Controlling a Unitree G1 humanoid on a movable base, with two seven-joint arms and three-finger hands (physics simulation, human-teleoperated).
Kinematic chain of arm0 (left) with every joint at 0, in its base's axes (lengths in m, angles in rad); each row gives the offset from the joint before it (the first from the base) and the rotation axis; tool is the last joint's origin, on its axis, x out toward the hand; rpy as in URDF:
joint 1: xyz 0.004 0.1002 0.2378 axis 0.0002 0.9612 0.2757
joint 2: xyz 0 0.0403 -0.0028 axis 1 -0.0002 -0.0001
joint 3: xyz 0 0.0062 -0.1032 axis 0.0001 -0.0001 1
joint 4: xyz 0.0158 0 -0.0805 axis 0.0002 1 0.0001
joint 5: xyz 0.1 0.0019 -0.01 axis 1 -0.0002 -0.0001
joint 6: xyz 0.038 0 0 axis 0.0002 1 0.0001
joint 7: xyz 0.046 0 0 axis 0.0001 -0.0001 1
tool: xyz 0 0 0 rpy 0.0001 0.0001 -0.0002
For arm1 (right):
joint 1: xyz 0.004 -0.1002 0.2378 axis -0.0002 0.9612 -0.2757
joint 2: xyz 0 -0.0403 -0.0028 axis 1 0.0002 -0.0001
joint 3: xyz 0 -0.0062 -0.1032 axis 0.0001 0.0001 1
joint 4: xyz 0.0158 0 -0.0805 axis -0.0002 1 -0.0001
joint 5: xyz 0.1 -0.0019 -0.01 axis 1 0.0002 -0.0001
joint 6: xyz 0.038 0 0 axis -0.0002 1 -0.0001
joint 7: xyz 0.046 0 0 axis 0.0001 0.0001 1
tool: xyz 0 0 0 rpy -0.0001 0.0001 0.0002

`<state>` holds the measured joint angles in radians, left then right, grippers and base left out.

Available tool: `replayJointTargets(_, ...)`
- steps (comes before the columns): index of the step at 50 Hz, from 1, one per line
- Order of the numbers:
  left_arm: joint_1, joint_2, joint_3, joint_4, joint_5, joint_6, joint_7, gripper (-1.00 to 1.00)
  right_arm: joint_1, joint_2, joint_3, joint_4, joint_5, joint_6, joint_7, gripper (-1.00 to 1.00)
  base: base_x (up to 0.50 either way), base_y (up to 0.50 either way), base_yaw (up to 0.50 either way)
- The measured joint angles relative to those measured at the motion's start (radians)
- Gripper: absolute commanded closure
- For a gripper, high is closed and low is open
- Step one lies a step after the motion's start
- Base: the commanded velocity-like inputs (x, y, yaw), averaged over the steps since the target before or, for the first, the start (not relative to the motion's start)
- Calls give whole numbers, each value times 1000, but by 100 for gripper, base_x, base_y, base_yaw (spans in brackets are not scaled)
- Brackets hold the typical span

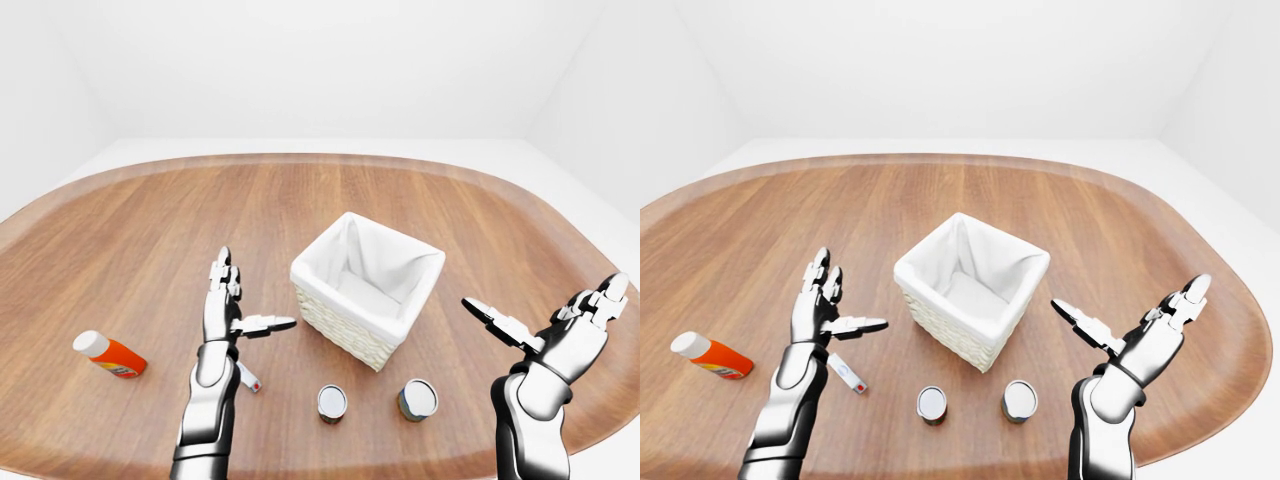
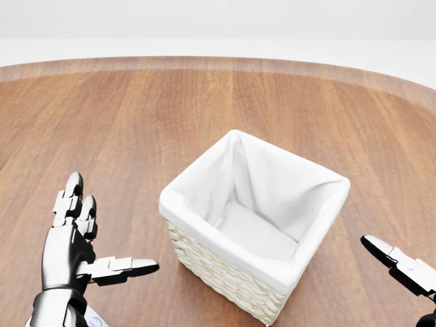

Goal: Pick up the alphabet soup and the cream cheese box, and put them in the basket.

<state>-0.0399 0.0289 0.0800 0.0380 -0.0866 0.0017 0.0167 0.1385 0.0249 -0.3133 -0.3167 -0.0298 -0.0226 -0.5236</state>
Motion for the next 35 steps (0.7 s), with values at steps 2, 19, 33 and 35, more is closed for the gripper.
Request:
replayJointTargets(2,2,0,3,-10,2,5,9,-100,0,0,0,1,0,-1,0,-100,0,0,0)
replayJointTargets(19,20,41,35,-69,227,40,99,-100,-3,-2,-3,2,5,4,0,-100,0,0,0)
replayJointTargets(33,35,89,60,-75,568,-46,196,-100,-6,-3,-1,4,1,9,0,-100,0,0,0)
replayJointTargets(35,40,91,61,-91,615,-48,199,-100,-6,-4,-1,5,0,8,0,-100,0,0,0)
